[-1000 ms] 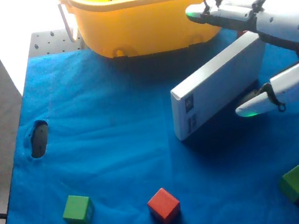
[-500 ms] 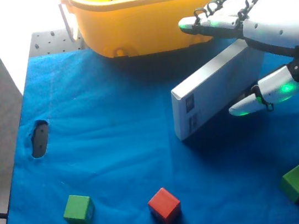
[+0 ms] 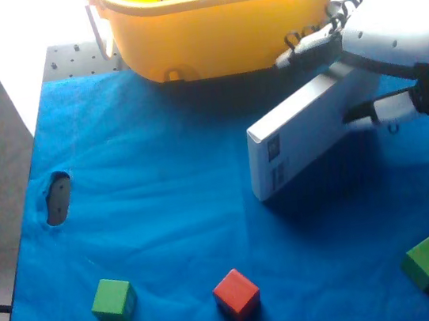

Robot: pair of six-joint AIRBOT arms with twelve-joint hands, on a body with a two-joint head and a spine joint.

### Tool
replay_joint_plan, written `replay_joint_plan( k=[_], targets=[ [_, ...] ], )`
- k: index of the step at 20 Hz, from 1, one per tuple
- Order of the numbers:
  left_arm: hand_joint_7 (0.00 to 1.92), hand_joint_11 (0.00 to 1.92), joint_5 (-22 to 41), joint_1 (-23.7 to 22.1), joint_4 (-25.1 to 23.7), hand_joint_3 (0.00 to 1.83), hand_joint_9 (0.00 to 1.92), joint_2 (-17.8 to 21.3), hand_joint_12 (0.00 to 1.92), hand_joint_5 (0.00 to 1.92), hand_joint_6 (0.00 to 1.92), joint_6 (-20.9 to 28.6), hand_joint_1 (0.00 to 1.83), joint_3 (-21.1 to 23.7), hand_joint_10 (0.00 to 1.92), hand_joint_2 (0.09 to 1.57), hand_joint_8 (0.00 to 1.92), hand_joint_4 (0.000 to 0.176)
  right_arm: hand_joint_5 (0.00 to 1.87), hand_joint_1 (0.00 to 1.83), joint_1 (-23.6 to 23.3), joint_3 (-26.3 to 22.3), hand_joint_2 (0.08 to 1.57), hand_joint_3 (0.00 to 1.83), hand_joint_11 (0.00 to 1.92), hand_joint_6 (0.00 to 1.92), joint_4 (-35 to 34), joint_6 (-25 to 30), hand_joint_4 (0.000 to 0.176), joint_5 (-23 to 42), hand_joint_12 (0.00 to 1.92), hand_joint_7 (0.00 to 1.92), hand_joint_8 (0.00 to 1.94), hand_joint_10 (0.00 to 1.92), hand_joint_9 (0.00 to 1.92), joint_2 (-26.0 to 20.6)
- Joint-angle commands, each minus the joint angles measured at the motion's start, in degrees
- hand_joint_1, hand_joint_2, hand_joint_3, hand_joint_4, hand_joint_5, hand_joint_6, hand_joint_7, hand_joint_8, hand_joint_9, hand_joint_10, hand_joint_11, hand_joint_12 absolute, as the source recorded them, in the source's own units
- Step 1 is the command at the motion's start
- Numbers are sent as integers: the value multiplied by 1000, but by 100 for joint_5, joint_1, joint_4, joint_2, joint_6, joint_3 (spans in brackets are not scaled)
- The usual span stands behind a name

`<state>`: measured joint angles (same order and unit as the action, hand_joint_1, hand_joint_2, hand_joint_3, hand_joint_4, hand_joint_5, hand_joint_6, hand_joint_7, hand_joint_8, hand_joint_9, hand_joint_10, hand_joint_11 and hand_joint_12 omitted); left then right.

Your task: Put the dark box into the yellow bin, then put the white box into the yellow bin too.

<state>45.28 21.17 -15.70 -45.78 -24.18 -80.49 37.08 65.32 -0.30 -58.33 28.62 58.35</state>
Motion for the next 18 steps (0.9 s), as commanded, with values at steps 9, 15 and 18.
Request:
replay_joint_plan(
  k=[9,15,18],
  targets=[
    [292,0,653,174,404,1,258,96,503,303,1,-145,1014,105,2,801,1,171,1008,1286,-63,90,1071,2,1050,761,-121,0,0,663,1304,1171,872,840,1214,67],
    [237,0,689,437,704,4,199,203,359,257,0,-295,995,105,0,837,0,176,972,1273,-384,11,1118,1,892,717,-164,2,0,831,1709,1025,1194,1367,1040,10],
    [176,0,881,889,1143,0,174,246,347,162,0,-406,990,125,0,824,0,137,969,1279,-564,-6,1101,1,926,743,-154,2,0,1054,1477,1085,1070,1150,1083,73]
  ],
)
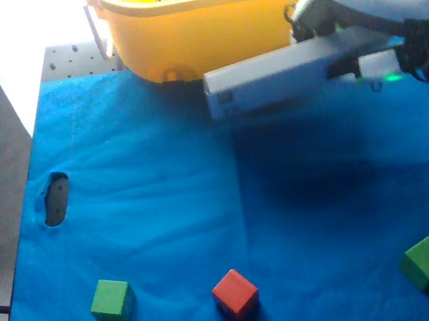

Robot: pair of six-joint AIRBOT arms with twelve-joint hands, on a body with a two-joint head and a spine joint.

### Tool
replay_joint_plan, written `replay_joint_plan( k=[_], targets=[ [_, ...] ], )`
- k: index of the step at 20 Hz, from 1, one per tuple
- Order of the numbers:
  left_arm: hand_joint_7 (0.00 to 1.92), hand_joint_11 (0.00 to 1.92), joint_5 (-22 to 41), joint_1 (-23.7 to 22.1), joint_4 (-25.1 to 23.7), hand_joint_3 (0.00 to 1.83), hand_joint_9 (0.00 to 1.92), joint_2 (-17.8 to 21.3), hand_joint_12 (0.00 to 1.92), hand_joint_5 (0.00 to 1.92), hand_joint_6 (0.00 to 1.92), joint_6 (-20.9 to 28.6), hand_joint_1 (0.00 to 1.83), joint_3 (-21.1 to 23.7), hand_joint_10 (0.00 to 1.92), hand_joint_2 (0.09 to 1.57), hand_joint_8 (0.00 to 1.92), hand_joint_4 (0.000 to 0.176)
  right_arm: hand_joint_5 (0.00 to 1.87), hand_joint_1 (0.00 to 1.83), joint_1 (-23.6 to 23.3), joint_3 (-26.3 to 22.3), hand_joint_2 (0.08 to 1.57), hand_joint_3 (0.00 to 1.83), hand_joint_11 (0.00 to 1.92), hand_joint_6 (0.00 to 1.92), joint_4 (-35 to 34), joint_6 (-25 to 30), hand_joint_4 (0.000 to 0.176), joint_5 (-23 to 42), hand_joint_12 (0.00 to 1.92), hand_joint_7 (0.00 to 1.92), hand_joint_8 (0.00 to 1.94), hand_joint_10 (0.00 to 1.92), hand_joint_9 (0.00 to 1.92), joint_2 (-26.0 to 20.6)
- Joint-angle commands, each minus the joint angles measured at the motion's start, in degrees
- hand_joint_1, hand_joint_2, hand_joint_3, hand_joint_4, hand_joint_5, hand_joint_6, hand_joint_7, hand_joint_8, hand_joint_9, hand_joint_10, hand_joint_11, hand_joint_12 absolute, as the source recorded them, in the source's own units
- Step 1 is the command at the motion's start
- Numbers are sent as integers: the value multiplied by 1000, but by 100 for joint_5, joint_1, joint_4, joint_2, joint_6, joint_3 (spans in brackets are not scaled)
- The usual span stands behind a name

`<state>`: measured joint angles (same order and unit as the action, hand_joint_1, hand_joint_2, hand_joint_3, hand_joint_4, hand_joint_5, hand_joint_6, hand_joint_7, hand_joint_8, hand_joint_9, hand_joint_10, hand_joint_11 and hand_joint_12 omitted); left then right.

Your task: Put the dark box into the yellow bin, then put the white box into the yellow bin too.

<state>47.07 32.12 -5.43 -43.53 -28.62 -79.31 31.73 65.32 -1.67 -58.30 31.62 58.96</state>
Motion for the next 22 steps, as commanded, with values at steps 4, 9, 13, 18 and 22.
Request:
replay_joint_plan(
  k=[4,9,13,18,22],
  targets=[
    [211,0,909,238,519,0,216,38,308,157,2,-28,976,7,6,790,4,86,1060,1289,-430,-63,1064,0,935,645,139,0,0,823,1351,1156,914,948,1112,10],
    [238,0,969,522,738,0,226,-2,327,166,0,-77,932,10,0,788,1,92,1042,1274,-603,-146,1059,1,967,732,137,0,0,1050,1239,1184,808,757,1157,11],
    [226,0,980,721,879,0,213,-75,348,175,7,-155,924,4,2,785,3,118,1070,1270,-783,-212,1068,3,929,662,182,0,0,1131,1345,1120,942,832,1119,-6],
    [208,0,969,889,1035,2,191,-257,342,157,0,-161,917,-107,0,787,0,92,1036,1277,-1084,-293,1092,0,900,653,429,1,0,1184,1573,1067,1102,1166,1052,-25],
    [231,7,993,972,1081,0,187,-404,295,113,0,-161,911,-206,7,793,11,93,1118,1269,-1293,-312,1100,0,872,524,559,2,0,1185,1679,971,1279,1433,938,-40]
  ],
)
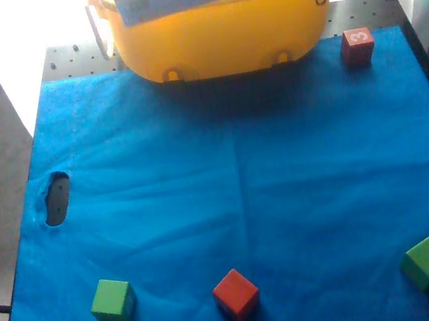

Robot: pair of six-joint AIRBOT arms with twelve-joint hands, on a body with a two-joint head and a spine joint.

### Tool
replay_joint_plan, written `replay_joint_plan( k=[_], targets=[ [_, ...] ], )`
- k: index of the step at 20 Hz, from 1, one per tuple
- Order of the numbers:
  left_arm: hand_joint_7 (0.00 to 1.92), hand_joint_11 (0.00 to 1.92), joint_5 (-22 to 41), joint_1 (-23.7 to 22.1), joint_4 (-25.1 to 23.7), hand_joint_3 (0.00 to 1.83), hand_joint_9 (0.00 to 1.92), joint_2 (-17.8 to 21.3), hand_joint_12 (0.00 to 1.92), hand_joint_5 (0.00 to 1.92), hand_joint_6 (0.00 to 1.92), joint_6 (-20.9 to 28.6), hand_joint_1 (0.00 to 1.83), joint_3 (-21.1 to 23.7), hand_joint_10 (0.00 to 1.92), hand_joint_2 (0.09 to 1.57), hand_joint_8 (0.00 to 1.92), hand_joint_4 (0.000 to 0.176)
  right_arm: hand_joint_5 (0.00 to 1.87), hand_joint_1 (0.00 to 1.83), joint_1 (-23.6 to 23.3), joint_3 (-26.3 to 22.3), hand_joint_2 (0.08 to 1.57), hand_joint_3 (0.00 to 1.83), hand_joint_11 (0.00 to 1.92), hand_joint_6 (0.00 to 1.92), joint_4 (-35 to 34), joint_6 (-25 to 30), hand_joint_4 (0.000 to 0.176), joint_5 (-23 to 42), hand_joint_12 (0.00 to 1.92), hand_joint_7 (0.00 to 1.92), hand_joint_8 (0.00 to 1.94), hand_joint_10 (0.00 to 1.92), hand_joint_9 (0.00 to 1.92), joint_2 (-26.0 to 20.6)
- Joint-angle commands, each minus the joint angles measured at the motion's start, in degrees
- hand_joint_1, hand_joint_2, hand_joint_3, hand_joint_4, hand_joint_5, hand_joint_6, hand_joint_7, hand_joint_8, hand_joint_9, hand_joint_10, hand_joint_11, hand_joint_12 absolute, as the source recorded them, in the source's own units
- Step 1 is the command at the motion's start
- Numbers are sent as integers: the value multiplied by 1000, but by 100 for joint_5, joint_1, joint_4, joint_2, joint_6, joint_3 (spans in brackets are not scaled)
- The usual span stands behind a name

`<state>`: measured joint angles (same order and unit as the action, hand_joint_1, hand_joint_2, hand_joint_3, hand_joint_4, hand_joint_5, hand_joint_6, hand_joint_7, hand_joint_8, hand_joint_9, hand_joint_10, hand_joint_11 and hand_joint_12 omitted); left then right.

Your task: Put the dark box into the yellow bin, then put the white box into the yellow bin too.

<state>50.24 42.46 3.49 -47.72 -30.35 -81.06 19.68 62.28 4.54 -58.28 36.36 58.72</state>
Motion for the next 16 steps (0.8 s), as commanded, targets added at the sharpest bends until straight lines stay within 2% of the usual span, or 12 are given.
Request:
replay_joint_plan(
  k=[1,2,3,4,5,6,9,10,11,13,15,16],
  targets=[
    [233,8,685,-40,212,0,192,-7,296,100,0,12,910,-47,8,794,10,95,1107,1276,-147,-12,1092,0,950,509,-23,-1,0,711,1664,1019,1205,1384,1032,-16],
    [212,1,697,-27,225,2,186,-35,296,78,0,12,895,-67,5,799,2,105,1064,1268,-204,-14,1067,3,951,701,-5,0,0,711,1350,1124,926,987,1078,-15],
    [209,0,700,-25,225,3,185,-51,276,73,0,12,891,-76,3,805,0,115,1073,1207,-246,-18,1068,1,1046,788,28,0,0,711,1757,1053,1373,1552,1082,-15],
    [222,0,700,-24,225,4,188,-66,272,82,4,12,889,-84,4,807,6,114,1067,1192,-276,-21,1073,0,987,821,51,0,0,711,1770,1032,1299,1538,1041,-15],
    [223,0,702,-21,225,0,183,-88,225,80,2,12,893,-91,1,793,4,120,1044,1262,-302,-18,1086,1,944,690,83,0,0,711,1637,1053,1163,1321,1037,-18],
    [234,0,706,-17,225,0,173,-110,184,84,2,12,905,-99,0,781,4,126,1021,1256,-316,-8,1075,0,940,819,106,-2,0,709,1350,1117,910,968,1064,-31],
    [270,0,717,4,225,0,177,-125,151,93,3,12,909,-112,3,749,9,154,1028,1259,-357,57,1060,0,995,859,156,-2,0,689,1148,1191,712,564,1190,-74],
    [277,8,718,7,225,0,175,-123,151,95,2,12,917,-112,1,743,9,156,993,1367,-407,93,1053,0,995,903,192,-5,0,684,1109,1153,627,861,1135,-75],
    [265,16,722,13,225,0,171,-123,153,79,0,12,910,-113,0,752,3,151,1028,1279,-483,141,1057,0,975,864,276,-8,0,652,1196,1181,690,704,1151,-75],
    [245,0,771,34,224,0,142,-125,120,63,0,13,919,-111,0,756,0,171,1063,1263,-634,201,1054,0,908,768,401,-47,0,479,1318,1178,765,637,1171,-75],
    [250,29,846,68,230,0,145,-122,127,45,0,26,879,-108,3,741,2,174,1028,1283,-787,221,1079,3,987,687,442,-352,0,257,1439,1109,1017,928,1164,-75],
    [247,13,914,118,240,0,137,-117,120,64,7,67,892,-104,0,728,1,176,999,1287,-825,240,1074,0,1008,775,477,-420,0,194,1339,1153,918,879,1165,-75]
  ],
)
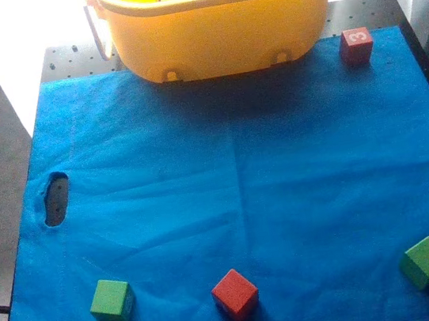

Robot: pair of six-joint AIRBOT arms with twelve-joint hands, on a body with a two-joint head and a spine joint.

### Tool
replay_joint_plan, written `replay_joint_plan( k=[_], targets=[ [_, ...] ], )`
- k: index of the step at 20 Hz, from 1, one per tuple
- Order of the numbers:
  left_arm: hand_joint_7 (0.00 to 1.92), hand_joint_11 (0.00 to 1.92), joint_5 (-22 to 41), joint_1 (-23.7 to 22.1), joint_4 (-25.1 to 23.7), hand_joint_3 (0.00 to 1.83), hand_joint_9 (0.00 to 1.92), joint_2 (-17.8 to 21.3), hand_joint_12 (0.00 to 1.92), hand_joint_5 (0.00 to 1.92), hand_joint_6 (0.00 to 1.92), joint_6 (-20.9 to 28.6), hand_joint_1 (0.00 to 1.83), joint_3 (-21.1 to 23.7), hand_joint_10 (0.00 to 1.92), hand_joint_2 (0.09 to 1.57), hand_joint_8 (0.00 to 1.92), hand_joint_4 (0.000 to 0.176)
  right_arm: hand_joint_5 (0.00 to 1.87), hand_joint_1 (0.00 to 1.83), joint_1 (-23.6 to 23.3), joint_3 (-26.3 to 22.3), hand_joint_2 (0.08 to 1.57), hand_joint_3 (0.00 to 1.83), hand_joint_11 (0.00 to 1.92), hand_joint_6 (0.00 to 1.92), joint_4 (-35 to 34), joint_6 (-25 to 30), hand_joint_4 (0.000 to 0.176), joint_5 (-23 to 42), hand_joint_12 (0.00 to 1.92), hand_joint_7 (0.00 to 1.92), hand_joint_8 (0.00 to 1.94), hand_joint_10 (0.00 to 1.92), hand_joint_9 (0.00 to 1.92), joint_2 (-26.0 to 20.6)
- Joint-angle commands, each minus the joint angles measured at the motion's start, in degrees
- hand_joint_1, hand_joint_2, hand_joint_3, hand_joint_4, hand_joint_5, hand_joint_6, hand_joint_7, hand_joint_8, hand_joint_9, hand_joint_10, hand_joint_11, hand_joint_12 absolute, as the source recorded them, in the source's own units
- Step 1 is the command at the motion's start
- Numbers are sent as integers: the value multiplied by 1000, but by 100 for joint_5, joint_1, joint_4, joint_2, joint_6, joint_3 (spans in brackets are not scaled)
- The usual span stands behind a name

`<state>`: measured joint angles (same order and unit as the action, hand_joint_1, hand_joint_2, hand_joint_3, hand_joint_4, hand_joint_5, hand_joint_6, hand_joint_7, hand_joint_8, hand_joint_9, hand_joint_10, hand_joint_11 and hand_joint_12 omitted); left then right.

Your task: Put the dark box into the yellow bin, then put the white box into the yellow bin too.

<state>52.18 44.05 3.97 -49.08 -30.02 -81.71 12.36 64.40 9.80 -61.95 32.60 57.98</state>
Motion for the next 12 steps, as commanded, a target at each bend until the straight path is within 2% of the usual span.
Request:
replay_joint_plan(
  k=[1,2,3,4,5,6,7,8,9,10,11,12],
  targets=[
    [243,9,779,1,216,0,129,29,118,76,11,60,891,-29,0,715,0,176,1001,1289,-110,55,1069,0,1017,772,-38,-60,0,535,1315,1172,884,840,1193,-1],
    [232,1,858,44,264,0,112,62,90,102,12,79,932,-1,0,734,0,176,1042,1293,-113,100,1059,0,1043,684,-28,-60,0,493,1368,1186,873,864,1224,-1],
    [218,0,911,66,284,0,101,86,59,105,7,99,947,19,0,744,1,176,1095,1294,-113,136,1056,0,1116,536,-28,-61,0,460,1454,1168,939,986,1287,-1],
    [210,0,982,95,308,2,96,124,46,109,6,115,975,66,0,750,0,176,1134,1297,-113,188,1045,0,1101,471,-29,-61,0,370,1463,1193,891,972,1283,0],
    [191,0,993,102,314,4,91,138,10,90,3,115,973,83,0,761,0,176,1156,1220,-123,251,1039,0,1069,620,-29,-62,0,265,1660,1161,1090,1261,1198,23],
    [168,0,994,103,314,6,89,143,1,71,0,117,976,99,0,768,0,176,1041,1251,-167,329,1066,0,941,786,-29,-63,0,116,1260,1146,899,842,1098,65],
    [155,0,1021,107,314,7,94,146,0,48,0,122,962,114,2,773,0,167,1025,1252,-193,424,1068,0,955,844,-35,-63,0,35,1072,1158,794,546,1153,110],
    [126,0,1045,112,314,13,74,143,0,28,0,125,942,129,0,789,0,165,1018,1258,-201,479,1063,0,964,850,-46,-63,0,4,1103,1190,729,432,1213,129],
    [101,0,1058,114,314,15,55,142,0,15,0,126,948,142,0,799,0,160,1031,1262,-202,518,1059,0,972,804,-77,-64,0,-20,1163,1194,741,382,1244,143],
    [109,0,1090,129,313,6,57,143,0,31,7,134,928,170,2,782,5,165,1039,1273,-202,581,1063,1,968,734,-133,-64,0,-81,1316,1169,840,433,1270,159],
    [118,0,1115,148,313,5,69,143,0,32,7,153,924,178,7,781,8,167,1048,1270,-202,617,1068,1,948,707,-158,-64,0,-133,1375,1139,901,571,1212,163],
    [127,0,1135,164,314,0,83,142,0,45,11,185,931,179,12,772,11,170,1065,1271,-202,649,1067,0,941,677,-169,-64,0,-191,1362,1136,913,610,1190,163]
  ],
)
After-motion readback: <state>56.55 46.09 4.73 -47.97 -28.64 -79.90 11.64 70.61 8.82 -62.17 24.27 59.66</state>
